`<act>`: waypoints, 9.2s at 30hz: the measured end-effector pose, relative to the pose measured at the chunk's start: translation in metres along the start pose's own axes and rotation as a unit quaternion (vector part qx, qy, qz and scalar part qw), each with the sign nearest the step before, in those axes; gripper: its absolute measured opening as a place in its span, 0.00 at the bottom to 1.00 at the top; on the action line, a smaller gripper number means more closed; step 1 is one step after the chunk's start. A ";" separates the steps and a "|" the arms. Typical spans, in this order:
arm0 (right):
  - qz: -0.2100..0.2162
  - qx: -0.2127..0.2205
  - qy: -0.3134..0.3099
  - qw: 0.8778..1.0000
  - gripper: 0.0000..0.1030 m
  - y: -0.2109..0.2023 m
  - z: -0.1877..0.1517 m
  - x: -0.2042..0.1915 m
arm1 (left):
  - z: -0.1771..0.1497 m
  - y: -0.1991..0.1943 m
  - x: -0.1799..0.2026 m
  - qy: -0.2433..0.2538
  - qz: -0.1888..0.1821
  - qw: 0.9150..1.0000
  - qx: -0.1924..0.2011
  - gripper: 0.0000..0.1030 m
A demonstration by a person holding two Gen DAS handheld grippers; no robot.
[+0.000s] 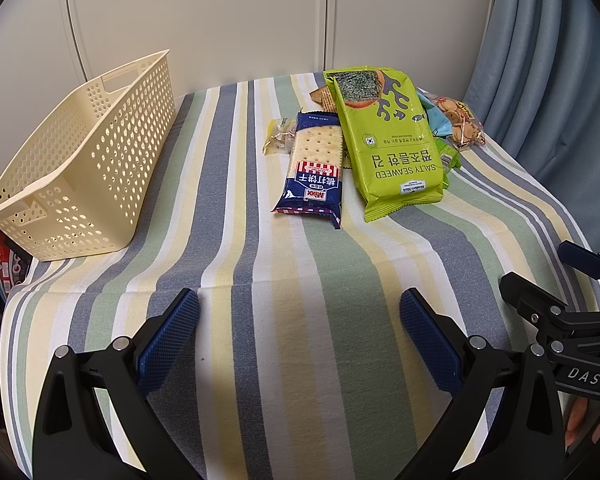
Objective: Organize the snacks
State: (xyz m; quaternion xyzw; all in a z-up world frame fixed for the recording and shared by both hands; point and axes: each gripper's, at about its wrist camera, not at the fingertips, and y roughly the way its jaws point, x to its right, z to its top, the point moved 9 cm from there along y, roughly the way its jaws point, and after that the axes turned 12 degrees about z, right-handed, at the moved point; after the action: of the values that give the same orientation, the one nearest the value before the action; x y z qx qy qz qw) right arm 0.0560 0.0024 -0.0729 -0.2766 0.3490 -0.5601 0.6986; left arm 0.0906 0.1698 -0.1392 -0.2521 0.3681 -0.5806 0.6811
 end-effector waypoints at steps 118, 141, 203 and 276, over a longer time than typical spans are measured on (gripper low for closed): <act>0.104 -0.034 0.064 0.992 0.95 0.091 0.156 0.041 | 0.175 -0.036 -0.197 -0.274 0.022 0.948 0.159 0.77; 0.064 -0.122 0.040 0.990 0.95 0.165 0.158 0.037 | 0.151 0.011 -0.263 -0.341 0.038 0.932 0.120 0.95; 0.339 -0.031 -0.061 0.938 0.83 0.116 0.247 -0.339 | 0.136 -0.018 -0.324 -0.412 0.023 0.898 0.154 0.97; -0.010 -0.060 0.067 0.996 0.91 0.120 0.182 0.137 | 0.105 0.085 0.024 0.010 -0.157 0.987 -0.038 0.97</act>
State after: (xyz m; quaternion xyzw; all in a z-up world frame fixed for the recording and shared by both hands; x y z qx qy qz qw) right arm 0.2892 -0.1063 -0.0807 -0.2831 0.4252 -0.5628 0.6499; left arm 0.2270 0.1549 -0.1462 -0.3270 0.3527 -0.6685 0.5672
